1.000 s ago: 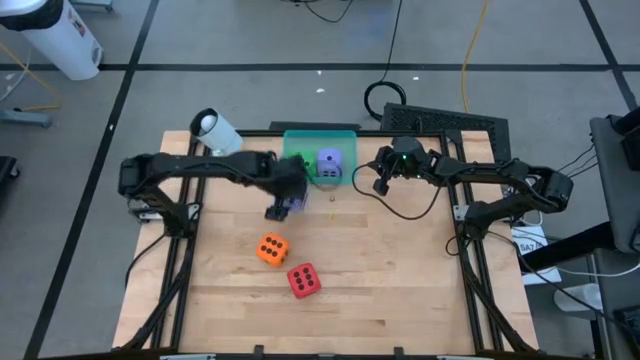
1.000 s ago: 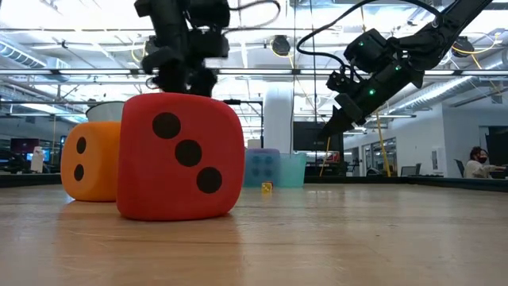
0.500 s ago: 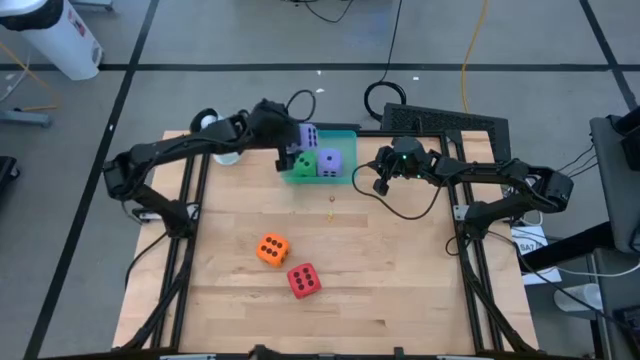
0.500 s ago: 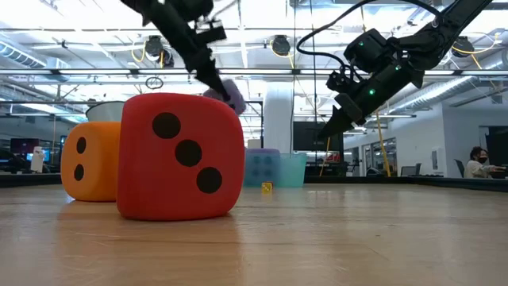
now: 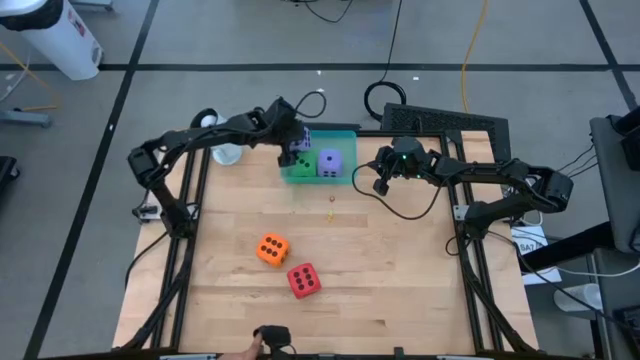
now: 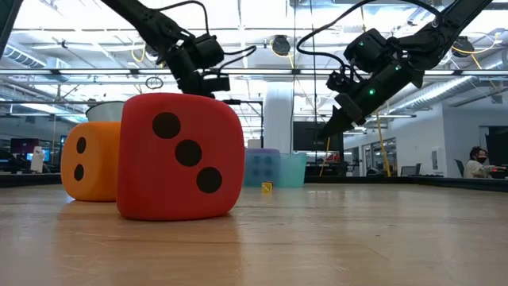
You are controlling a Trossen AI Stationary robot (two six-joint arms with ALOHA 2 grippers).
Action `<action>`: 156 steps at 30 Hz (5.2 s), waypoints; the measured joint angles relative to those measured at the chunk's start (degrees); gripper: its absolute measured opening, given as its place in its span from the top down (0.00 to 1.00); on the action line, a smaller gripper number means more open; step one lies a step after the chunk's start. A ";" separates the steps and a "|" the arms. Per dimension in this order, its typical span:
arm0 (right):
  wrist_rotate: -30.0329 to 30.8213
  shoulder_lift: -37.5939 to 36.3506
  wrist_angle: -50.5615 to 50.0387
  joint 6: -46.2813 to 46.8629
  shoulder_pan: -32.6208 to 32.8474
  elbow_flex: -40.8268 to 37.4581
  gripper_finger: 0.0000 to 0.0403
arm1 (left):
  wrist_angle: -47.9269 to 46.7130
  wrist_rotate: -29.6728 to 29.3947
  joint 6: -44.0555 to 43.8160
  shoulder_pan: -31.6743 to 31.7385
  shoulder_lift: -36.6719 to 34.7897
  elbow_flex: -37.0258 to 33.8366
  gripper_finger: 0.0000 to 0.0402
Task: Pick & Place Dice
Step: Put the large purple dice into the blue bin, then put the large orange dice into the blue bin
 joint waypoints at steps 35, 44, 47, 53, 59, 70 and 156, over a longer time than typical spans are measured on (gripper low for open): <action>-6.21 0.36 10.16 -6.00 0.15 0.00 1.00 | -4.48 1.84 -2.29 -2.53 1.09 3.69 0.00; -14.91 10.64 15.58 -10.87 1.00 8.19 1.00 | -4.52 1.39 -2.92 -2.51 1.09 3.69 0.00; -14.80 16.17 17.05 -12.44 1.65 13.31 1.00 | -4.52 1.39 -2.96 -2.51 1.09 3.69 0.01; -14.95 24.80 17.20 -12.41 1.90 24.30 1.00 | -4.54 1.74 -2.35 -2.69 1.09 3.69 0.01; -14.96 31.46 8.55 -12.66 1.11 33.22 1.00 | -4.41 2.06 -0.68 -4.01 1.09 3.69 0.01; -17.25 36.69 6.36 -12.50 0.55 37.05 1.00 | -3.28 1.30 1.12 -6.08 1.11 3.61 0.01; -10.55 -11.30 12.20 -2.82 3.74 -3.32 1.00 | 45.98 30.95 -25.64 -2.95 -52.04 -49.03 0.99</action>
